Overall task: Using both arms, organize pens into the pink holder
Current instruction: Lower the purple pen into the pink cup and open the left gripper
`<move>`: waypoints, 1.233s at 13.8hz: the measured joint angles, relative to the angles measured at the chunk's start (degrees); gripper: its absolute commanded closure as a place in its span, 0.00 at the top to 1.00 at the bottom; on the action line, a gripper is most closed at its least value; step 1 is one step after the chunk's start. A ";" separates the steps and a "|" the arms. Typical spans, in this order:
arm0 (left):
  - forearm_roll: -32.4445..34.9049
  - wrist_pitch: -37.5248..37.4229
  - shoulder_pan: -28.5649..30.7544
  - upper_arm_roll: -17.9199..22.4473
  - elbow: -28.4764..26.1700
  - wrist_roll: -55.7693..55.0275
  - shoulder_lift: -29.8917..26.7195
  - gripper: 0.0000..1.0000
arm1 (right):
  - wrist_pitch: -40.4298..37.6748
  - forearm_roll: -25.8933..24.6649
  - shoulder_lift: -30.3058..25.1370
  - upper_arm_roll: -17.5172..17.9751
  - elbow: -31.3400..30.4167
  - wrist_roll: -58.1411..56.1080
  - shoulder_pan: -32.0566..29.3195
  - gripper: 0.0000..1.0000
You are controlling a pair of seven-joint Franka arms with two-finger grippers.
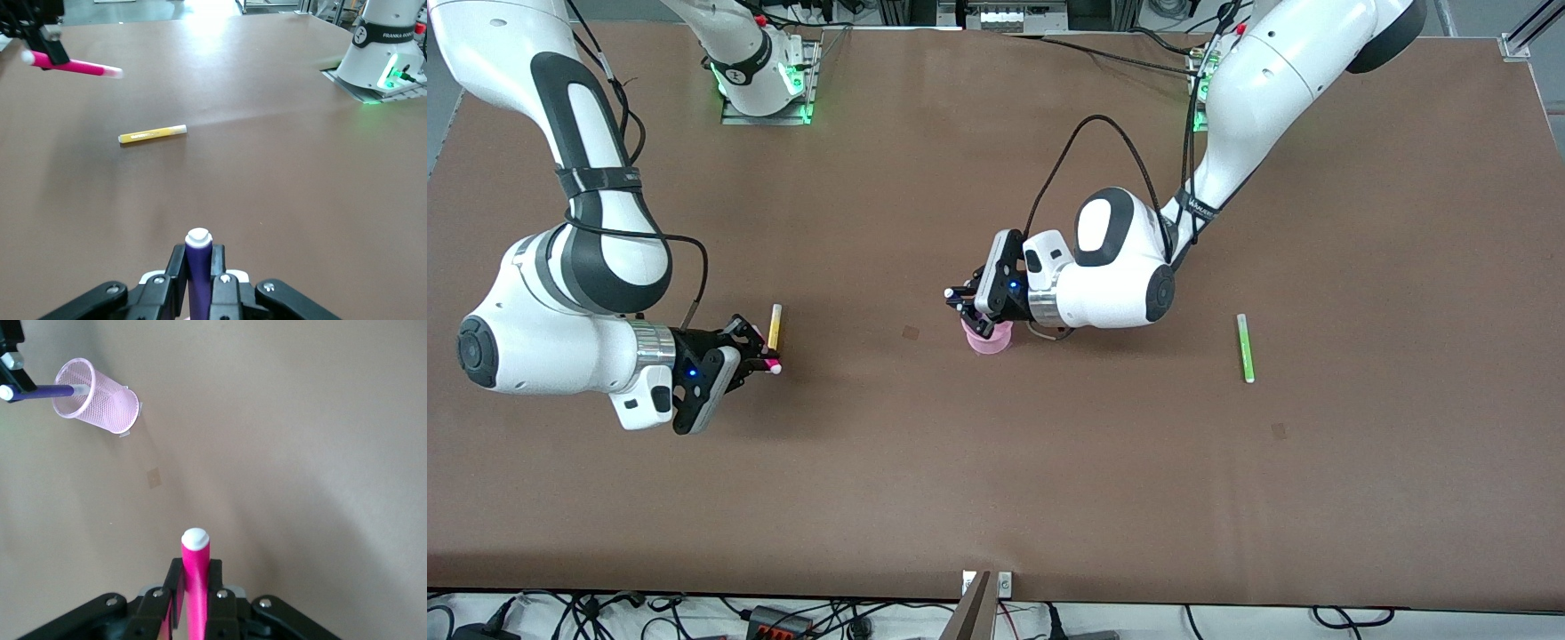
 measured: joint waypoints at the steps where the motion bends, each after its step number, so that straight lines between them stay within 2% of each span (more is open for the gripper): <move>1: 0.00 0.00 0.15 0.06 -0.34 0.17 0.00 0.00 | 0.18 0.00 0.13 0.02 -0.01 -1.02 0.07 0.00; 10: 0.00 0.04 0.99 1.39 -2.39 4.90 0.28 0.00 | 0.60 0.00 0.77 0.04 -0.09 -3.80 -0.08 0.00; 11: 0.00 0.05 1.00 1.40 -2.40 5.57 0.54 0.01 | 0.67 0.00 0.85 0.02 -0.12 -3.90 -0.16 0.00; 12: 0.00 0.05 1.00 1.41 -2.41 5.95 0.77 0.07 | 0.72 0.00 0.92 -0.03 -0.12 -3.96 -0.19 0.00; 13: 0.00 0.06 1.00 1.42 -2.44 6.14 0.92 0.44 | 0.78 0.00 0.97 -0.08 -0.12 -3.98 -0.20 0.00; 14: 0.00 0.06 0.99 1.42 -2.45 6.24 1.09 0.96 | 0.82 0.00 1.02 -0.12 -0.12 -3.99 -0.23 0.00; 15: 0.00 0.10 1.01 1.45 -2.46 6.32 1.24 1.00 | 0.83 0.00 1.08 -0.14 -0.12 -4.00 -0.26 0.00; 17: 0.00 0.13 1.08 1.50 -2.46 6.38 1.40 1.00 | 0.89 0.00 1.15 -0.16 -0.12 -4.07 -0.32 0.00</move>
